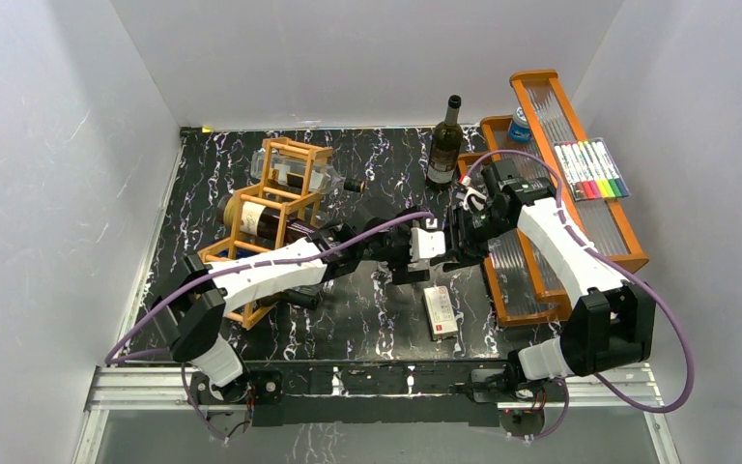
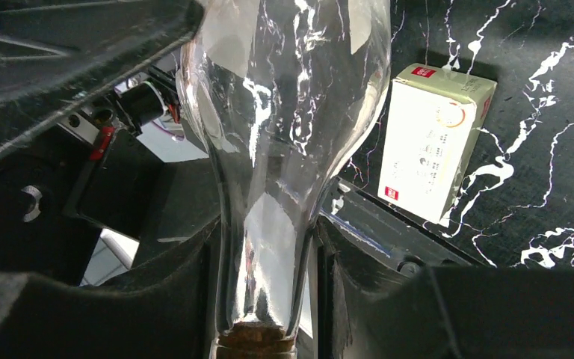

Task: Take the wine bottle off the wine rack

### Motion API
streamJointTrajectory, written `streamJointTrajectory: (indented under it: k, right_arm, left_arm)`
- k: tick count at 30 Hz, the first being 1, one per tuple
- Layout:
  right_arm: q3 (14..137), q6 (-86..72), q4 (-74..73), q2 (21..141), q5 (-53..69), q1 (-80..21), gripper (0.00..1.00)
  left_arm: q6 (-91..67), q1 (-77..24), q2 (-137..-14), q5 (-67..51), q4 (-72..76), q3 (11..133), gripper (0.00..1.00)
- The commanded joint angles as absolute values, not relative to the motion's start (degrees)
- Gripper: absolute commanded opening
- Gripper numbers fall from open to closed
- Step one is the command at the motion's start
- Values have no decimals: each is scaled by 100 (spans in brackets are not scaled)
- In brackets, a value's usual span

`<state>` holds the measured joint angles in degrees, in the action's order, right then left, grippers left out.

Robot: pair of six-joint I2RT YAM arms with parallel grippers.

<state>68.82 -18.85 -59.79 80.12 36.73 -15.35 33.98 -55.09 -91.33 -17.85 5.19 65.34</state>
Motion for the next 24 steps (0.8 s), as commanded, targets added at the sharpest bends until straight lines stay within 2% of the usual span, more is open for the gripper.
streamJointTrajectory:
  k: [1,9,12,15,18,24]
  right_arm:
    - [7417,-1810,-5459,7846,4473,-1708,0]
    - [7490,-1804,-5458,7931,4454,-1835,0]
    - [7503,-1788,-5461,7953,4429,-1866,0]
    - [7501,-1746,-5445,7961,4464,-1888,13]
    - [7492,-1725,-5388,7941,4498,-1919,30]
    - [7530,-1731,-5200,7910,4459,-1951,62]
  left_arm:
    - [3662,-5489,-9172,-2143,1151,6546,98]
    - [3520,-5485,-9497,-2347,1317,6388,98]
    - [3163,-5483,-9518,-2386,1683,6273,92]
    - [2713,-5478,-9521,-2316,2126,6102,76]
    - [2397,-5479,-9474,-2148,2551,5881,63]
    - [1942,-5481,-9133,-1761,3135,5330,49]
